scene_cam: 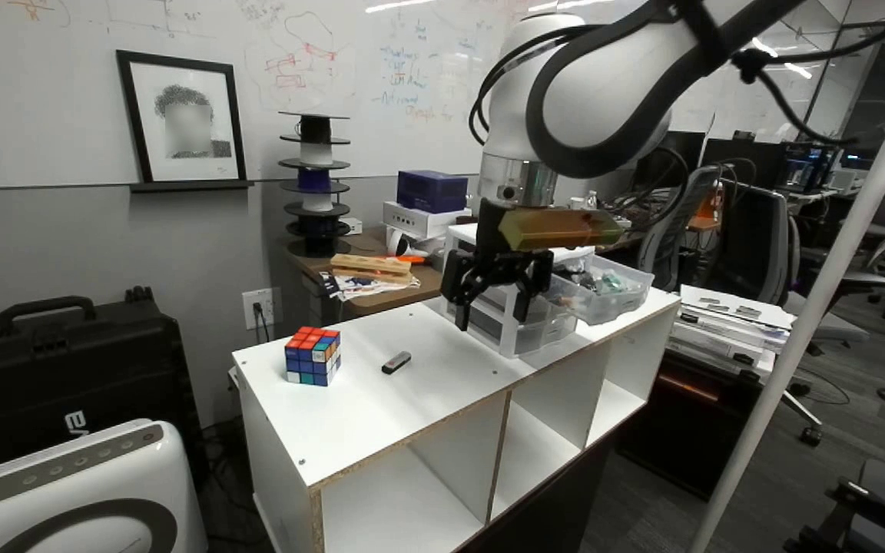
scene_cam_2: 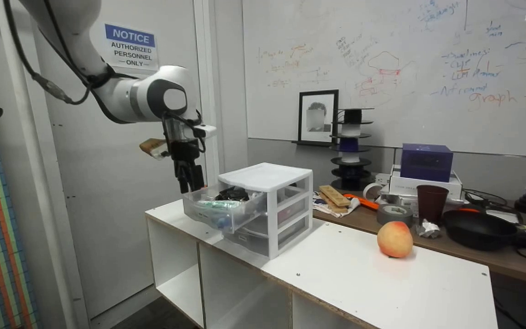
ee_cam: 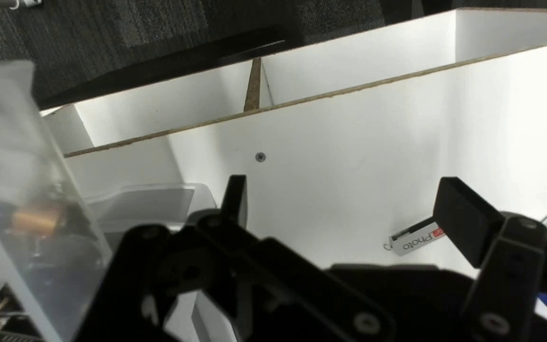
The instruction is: Pick up the bottle and the marker and put them in the open drawer and close it
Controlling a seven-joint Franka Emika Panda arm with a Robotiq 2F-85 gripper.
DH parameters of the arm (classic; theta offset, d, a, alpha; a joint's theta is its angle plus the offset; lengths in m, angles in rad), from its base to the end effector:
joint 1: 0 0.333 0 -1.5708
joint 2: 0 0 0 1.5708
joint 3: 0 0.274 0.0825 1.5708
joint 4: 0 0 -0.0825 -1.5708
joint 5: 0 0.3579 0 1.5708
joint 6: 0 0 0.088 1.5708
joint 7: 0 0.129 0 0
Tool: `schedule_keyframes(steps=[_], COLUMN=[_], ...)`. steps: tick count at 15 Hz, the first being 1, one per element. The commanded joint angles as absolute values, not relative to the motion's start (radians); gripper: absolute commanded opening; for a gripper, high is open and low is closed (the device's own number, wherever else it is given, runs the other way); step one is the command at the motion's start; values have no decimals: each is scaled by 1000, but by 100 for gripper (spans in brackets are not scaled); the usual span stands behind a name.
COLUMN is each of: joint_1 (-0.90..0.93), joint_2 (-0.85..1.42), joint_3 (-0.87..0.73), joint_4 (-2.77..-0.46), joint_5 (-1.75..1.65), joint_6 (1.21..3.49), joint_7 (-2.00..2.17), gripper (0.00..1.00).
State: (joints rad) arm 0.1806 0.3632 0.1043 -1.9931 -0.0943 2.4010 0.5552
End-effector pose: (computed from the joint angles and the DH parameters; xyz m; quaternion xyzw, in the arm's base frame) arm 0.5571 0.1605 0.2412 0.9941 -0.1047 0.0275 0.0033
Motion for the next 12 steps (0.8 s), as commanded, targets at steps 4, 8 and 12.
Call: schedule_keyframes(steps=[4,8,12], joint_1=[221,243,272], joint_2=[591,678,745], joint_3=[83,69,36], joint_4=[-1703,-1578,-1498], joint_5=[9,58,43], joint_6=[2391,2372,2336], joint_7=[549,568,606], gripper=[100,100,100])
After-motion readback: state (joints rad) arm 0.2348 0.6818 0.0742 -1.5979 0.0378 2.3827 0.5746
